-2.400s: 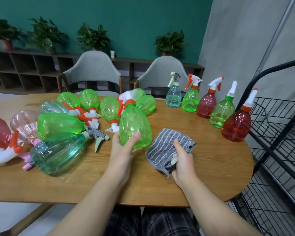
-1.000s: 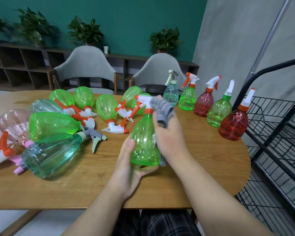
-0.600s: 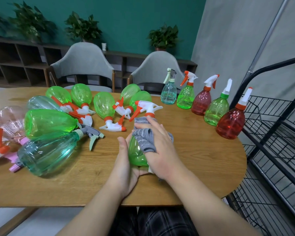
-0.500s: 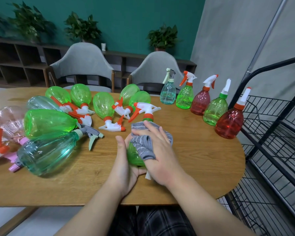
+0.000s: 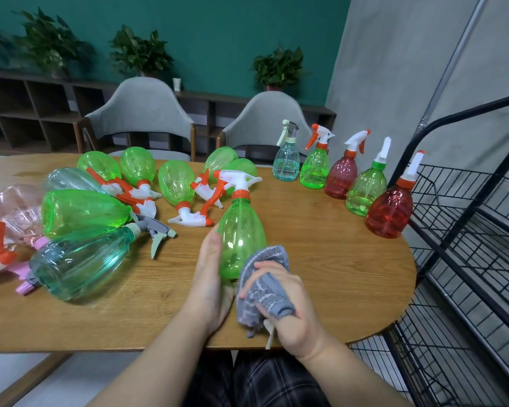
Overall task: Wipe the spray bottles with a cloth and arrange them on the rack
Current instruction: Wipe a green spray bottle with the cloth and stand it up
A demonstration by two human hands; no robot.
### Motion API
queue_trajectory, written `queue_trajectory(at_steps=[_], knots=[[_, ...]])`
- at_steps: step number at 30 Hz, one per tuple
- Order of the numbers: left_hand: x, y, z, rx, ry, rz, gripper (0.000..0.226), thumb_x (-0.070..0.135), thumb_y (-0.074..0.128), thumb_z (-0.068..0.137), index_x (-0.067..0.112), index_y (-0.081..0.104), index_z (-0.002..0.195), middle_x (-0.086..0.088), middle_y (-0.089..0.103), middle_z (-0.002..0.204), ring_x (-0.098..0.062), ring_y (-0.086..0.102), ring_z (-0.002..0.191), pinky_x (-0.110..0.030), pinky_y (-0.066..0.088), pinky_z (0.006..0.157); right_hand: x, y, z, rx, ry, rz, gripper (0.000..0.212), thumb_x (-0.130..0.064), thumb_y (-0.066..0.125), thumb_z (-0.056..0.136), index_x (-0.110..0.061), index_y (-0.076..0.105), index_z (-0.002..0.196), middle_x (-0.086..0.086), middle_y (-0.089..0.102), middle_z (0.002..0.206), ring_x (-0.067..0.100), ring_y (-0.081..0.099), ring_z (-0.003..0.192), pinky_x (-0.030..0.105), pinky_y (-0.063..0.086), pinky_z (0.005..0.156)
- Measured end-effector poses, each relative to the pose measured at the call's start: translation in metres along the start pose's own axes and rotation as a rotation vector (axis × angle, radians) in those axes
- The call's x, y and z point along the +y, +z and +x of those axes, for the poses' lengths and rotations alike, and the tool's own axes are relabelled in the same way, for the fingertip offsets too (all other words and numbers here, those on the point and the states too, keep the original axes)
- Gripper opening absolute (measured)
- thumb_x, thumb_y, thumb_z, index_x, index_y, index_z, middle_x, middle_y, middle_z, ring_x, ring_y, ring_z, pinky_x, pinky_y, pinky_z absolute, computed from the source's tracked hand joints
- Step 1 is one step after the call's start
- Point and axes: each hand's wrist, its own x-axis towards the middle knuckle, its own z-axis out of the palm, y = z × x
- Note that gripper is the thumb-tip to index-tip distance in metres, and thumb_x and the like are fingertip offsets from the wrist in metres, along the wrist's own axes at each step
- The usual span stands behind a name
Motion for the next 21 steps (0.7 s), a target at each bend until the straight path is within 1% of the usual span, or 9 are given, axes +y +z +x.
queue_trajectory(at_steps=[4,6,8,11,13,17,18,20,21], knots=[[-0.004,-0.004,0.002,0.015,0.024,-0.001,0.061,0.042,0.071,0.073,0.028,0.049,0.129,-0.008,0.066,0.119,-0.028,0.070,0.095,-0.045,0.058,0.063,-0.021,-0.011,0.015,0.627,0.493,0.726,0.029,-0.024,0.057,0.079,0.003,0.055,0.071,0.015,0.061,0.058,0.023,0.061,0.054,0.028,0.052,0.061],[-0.004,-0.006,0.002,0.017,0.003,-0.004,0.059,0.044,0.067,0.072,0.022,0.049,0.123,-0.011,0.065,0.117,-0.029,0.070,0.092,-0.042,0.058,0.059,-0.024,-0.022,0.033,0.876,0.577,0.929,0.028,-0.024,0.046,0.096,-0.008,0.060,0.077,0.006,0.068,0.062,0.019,0.066,0.057,0.029,0.053,0.063],[-0.002,-0.005,0.001,0.018,-0.032,-0.032,0.068,0.048,0.066,0.074,0.015,0.048,0.130,-0.018,0.064,0.124,-0.033,0.068,0.096,-0.040,0.057,0.057,-0.028,-0.030,0.053,0.952,0.577,1.048,0.028,-0.030,0.045,0.098,-0.014,0.062,0.083,0.003,0.069,0.072,0.019,0.066,0.066,0.032,0.051,0.071],[0.000,-0.006,0.000,-0.023,-0.051,-0.016,0.052,0.047,0.061,0.085,0.015,0.057,0.126,-0.017,0.067,0.120,-0.028,0.070,0.095,-0.040,0.058,0.059,-0.035,-0.031,0.073,0.858,0.599,0.996,0.030,-0.029,0.047,0.097,-0.013,0.053,0.073,0.001,0.059,0.056,0.015,0.057,0.049,0.022,0.045,0.054],[0.000,-0.004,0.000,-0.071,-0.063,-0.012,0.044,0.045,0.051,0.089,0.017,0.062,0.121,-0.012,0.070,0.117,-0.026,0.070,0.100,-0.043,0.061,0.071,-0.037,-0.026,0.083,0.760,0.600,0.828,0.023,-0.029,0.054,0.092,-0.011,0.053,0.078,0.006,0.059,0.062,0.016,0.058,0.051,0.022,0.046,0.052],[0.001,0.000,-0.001,-0.082,-0.070,0.019,0.050,0.042,0.046,0.087,0.013,0.062,0.124,-0.012,0.070,0.119,-0.024,0.070,0.103,-0.044,0.060,0.077,-0.024,-0.005,0.081,0.446,0.442,0.275,0.022,-0.033,0.056,0.084,-0.012,0.063,0.086,0.004,0.064,0.083,0.015,0.060,0.079,0.031,0.050,0.076],[0.001,0.001,-0.001,-0.082,-0.070,0.021,0.049,0.041,0.045,0.088,0.014,0.061,0.126,-0.011,0.070,0.118,-0.023,0.070,0.101,-0.042,0.060,0.074,-0.021,0.000,0.077,0.336,0.362,0.140,0.026,-0.031,0.052,0.087,-0.013,0.066,0.098,0.004,0.066,0.103,0.012,0.060,0.098,0.033,0.048,0.092],[0.000,0.001,0.000,-0.092,-0.049,0.042,0.043,0.036,0.039,0.096,0.018,0.058,0.130,-0.009,0.070,0.120,-0.020,0.070,0.101,-0.040,0.059,0.071,-0.014,0.005,0.071,0.132,0.216,-0.185,0.049,-0.031,0.041,0.091,-0.024,0.047,0.139,-0.009,0.038,0.149,0.005,0.024,0.141,0.035,0.020,0.118],[0.000,0.001,0.000,-0.091,-0.042,0.058,0.041,0.034,0.035,0.100,0.021,0.056,0.132,-0.008,0.069,0.122,-0.020,0.069,0.103,-0.040,0.059,0.072,-0.009,0.005,0.070,0.082,0.180,-0.280,0.056,-0.032,0.038,0.091,-0.027,0.036,0.147,-0.016,0.026,0.154,0.000,0.008,0.145,0.036,0.012,0.121]])
